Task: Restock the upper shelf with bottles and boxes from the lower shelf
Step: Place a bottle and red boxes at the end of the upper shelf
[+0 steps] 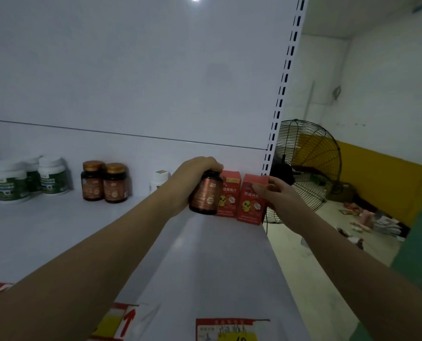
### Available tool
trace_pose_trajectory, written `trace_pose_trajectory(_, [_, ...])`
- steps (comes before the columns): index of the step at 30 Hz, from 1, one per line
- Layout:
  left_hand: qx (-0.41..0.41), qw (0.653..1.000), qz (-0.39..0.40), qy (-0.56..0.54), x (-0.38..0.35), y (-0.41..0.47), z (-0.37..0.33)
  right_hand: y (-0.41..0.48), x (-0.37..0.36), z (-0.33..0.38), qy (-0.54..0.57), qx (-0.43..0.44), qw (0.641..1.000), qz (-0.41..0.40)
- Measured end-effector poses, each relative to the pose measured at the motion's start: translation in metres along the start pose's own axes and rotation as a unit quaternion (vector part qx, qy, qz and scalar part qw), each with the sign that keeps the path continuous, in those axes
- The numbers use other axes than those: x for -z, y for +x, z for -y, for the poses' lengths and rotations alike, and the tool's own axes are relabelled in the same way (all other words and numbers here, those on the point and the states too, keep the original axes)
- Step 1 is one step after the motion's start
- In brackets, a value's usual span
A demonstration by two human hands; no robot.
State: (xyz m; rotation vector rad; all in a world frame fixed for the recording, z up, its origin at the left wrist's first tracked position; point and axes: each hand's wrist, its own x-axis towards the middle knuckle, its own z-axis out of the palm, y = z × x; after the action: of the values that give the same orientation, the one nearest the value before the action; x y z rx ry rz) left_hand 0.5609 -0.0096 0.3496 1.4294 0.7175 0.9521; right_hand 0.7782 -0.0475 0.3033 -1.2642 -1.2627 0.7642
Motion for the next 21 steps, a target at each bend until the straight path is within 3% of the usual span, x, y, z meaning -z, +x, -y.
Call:
trace_pose_trajectory(6, [-0.001, 1.000, 0.004, -0.003, 0.000, 0.005, 0.001, 0.015, 0.000, -0.002, -0.005, 0.005, 1.000, 0.001])
trace_pose_trajectory(12, [0.001, 1.000, 0.007, -0.001, 0.003, 0.008, 0.004, 0.020, 0.005, -0.007, -0.015, -0.023, 0.998, -0.062])
trace_pose_trajectory(21, [0.001, 1.000, 0.014, 0.007, 0.009, 0.008, 0.007, 0.017, 0.000, -0.006, -0.022, -0.023, 0.998, -0.049])
